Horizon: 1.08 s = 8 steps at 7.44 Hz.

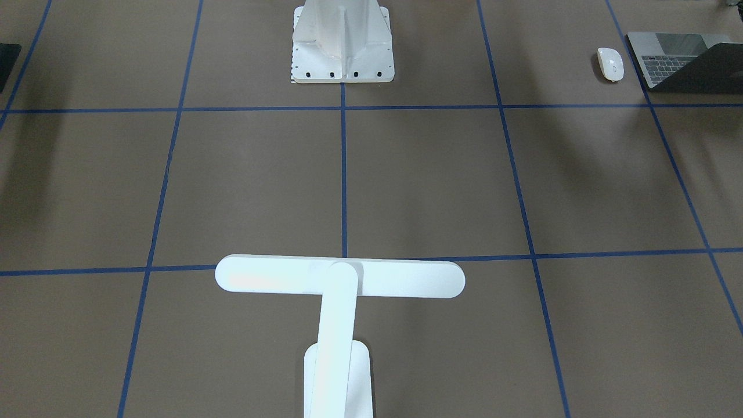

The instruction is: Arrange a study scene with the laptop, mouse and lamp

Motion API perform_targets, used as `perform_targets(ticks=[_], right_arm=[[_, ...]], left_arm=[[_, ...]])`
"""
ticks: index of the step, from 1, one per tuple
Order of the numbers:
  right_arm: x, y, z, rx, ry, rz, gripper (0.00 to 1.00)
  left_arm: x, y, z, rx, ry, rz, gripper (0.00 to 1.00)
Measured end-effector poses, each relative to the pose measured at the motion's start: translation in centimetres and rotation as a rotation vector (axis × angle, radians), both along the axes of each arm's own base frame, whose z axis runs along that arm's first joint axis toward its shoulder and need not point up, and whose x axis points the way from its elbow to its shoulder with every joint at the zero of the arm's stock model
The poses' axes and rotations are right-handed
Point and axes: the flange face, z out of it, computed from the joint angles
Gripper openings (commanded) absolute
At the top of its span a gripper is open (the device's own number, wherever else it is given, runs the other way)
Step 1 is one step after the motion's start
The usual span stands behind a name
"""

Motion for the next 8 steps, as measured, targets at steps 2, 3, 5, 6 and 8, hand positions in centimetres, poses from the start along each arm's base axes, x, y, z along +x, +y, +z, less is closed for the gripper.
perform_targets(ticks=[2,3,5,6,8], right_arm=[[0.0,0.0,0.0,-0.001,-0.001,0.001,1.0],[0.0,0.0,0.0,-0.001,-0.001,0.001,1.0],[0.0,0.0,0.0,-0.003,-0.002,0.002,1.0],[0.0,0.0,0.1,-0.005,-0.002,0.002,1.0],[0.0,0.0,0.3,-0.008,-0.002,0.003,1.0]], left_arm=[[-1.2,-2.9,-2.4,0.017,-0.012,-0.013,0.0],[-1.9,-4.5,-4.0,0.018,-0.027,-0.028,0.0],[-2.7,-7.0,-9.2,0.017,-0.07,-0.08,0.0],[-2.5,-8.7,-12.3,0.025,-0.078,-0.104,0.0],[-1.2,-14.7,-19.2,0.052,-0.076,-0.128,0.0]])
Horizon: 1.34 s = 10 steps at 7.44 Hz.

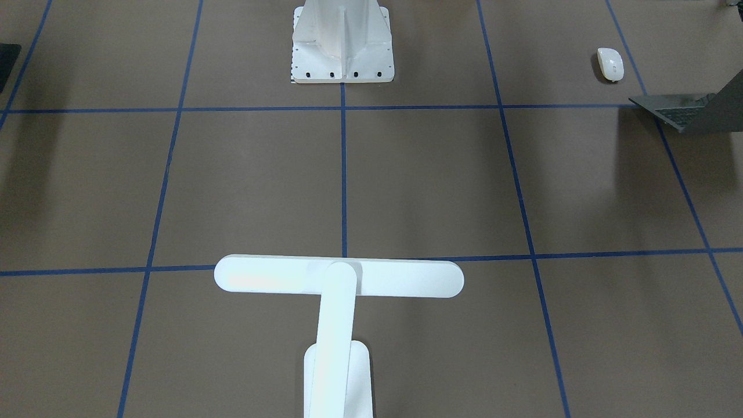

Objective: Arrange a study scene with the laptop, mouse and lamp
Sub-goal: 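Carry the open silver laptop in the left gripper onto the table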

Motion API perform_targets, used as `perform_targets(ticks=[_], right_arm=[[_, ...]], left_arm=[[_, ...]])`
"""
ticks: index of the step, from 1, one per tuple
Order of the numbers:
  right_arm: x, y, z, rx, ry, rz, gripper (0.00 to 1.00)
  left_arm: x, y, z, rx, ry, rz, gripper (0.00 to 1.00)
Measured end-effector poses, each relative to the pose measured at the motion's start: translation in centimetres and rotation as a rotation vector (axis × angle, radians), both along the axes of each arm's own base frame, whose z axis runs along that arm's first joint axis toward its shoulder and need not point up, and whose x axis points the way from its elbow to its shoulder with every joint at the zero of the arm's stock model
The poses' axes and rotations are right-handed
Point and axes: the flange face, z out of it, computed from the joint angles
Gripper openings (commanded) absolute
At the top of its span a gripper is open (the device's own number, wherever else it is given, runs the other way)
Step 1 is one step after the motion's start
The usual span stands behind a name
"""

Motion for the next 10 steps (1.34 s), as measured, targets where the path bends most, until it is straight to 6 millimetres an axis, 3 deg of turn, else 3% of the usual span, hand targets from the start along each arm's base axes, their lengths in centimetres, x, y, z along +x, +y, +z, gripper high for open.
perform_targets(ticks=[3,5,6,8,10], right_arm=[[0.0,0.0,0.1,-0.004,0.0,0.001,1.0],[0.0,0.0,0.2,-0.006,0.0,0.002,1.0],[0.0,0.0,0.2,-0.007,0.0,0.002,1.0],[0.0,0.0,0.2,-0.007,0.0,0.003,1.0],[0.0,0.0,0.2,-0.007,-0.001,0.003,1.0]], left_arm=[[3.4,-9.9,-11.3,0.028,-0.017,-0.001,0.0],[8.4,-15.0,-19.3,0.026,0.039,0.014,0.0],[11.9,-17.0,-23.3,0.011,0.059,0.036,0.0],[19.4,-19.3,-30.1,-0.027,0.077,0.075,0.0],[26.5,-19.7,-35.1,-0.074,0.101,0.088,0.0]])
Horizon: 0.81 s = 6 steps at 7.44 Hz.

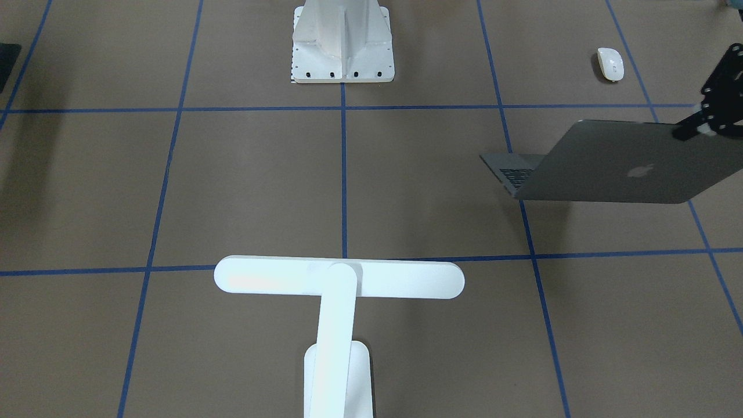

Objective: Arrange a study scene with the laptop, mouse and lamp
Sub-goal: 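Carry the open silver laptop in the left gripper onto the table, then lower the laptop with the left gripper beside the white lamp base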

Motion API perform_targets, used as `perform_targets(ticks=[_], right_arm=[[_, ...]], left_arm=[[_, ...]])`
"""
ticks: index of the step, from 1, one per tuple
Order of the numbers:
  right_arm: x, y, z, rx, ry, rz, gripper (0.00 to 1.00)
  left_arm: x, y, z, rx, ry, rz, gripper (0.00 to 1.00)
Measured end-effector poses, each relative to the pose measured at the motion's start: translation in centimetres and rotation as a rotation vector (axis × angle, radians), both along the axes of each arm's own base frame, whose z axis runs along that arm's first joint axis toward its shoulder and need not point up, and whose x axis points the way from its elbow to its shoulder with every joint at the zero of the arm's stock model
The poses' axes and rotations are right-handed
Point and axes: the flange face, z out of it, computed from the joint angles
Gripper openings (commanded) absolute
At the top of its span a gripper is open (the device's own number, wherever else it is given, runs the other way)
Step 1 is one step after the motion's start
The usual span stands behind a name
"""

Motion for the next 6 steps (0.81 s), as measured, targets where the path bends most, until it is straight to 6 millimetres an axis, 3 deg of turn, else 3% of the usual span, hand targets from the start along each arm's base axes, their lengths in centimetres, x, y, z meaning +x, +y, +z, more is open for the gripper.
perform_targets(ticks=[3,6], right_arm=[[0.0,0.0,0.0,0.0,0.0,0.0,1.0],[0.0,0.0,0.0,0.0,0.0,0.0,1.0]], left_arm=[[8.7,-1.1,-6.1,-0.058,-0.018,0.009,0.0],[17.3,-4.8,-7.7,-0.07,-0.036,-0.013,0.0]])
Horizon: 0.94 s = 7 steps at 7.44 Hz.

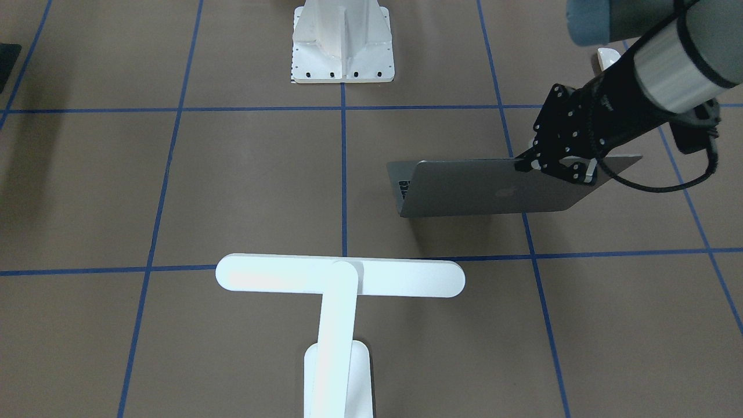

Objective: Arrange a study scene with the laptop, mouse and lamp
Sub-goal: 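Lower the laptop with the left gripper beside the white lamp base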

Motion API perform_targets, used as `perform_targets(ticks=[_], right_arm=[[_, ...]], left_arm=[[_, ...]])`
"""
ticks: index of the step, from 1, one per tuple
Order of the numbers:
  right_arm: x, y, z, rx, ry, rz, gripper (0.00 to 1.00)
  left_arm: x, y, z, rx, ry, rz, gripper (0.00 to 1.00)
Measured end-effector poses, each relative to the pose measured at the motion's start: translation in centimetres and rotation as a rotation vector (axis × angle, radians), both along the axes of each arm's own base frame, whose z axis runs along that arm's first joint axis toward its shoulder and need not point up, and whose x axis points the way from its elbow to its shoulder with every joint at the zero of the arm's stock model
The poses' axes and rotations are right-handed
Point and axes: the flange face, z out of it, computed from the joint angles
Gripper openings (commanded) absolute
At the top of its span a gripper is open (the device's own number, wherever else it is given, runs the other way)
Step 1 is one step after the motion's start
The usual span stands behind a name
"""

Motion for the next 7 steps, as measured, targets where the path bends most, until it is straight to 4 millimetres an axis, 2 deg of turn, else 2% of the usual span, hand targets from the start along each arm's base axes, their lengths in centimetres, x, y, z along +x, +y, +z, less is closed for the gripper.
perform_targets(ticks=[2,5,7], right_arm=[[0.0,0.0,0.0,0.0,0.0,0.0,1.0],[0.0,0.0,0.0,0.0,0.0,0.001,1.0],[0.0,0.0,0.0,0.001,0.0,0.001,1.0]], left_arm=[[4.7,-1.6,-0.1,-0.007,-0.027,-0.007,0.0],[8.6,-3.9,0.1,-0.02,-0.048,-0.01,0.0],[10.9,-5.1,1.2,-0.029,-0.043,-0.042,0.0]])
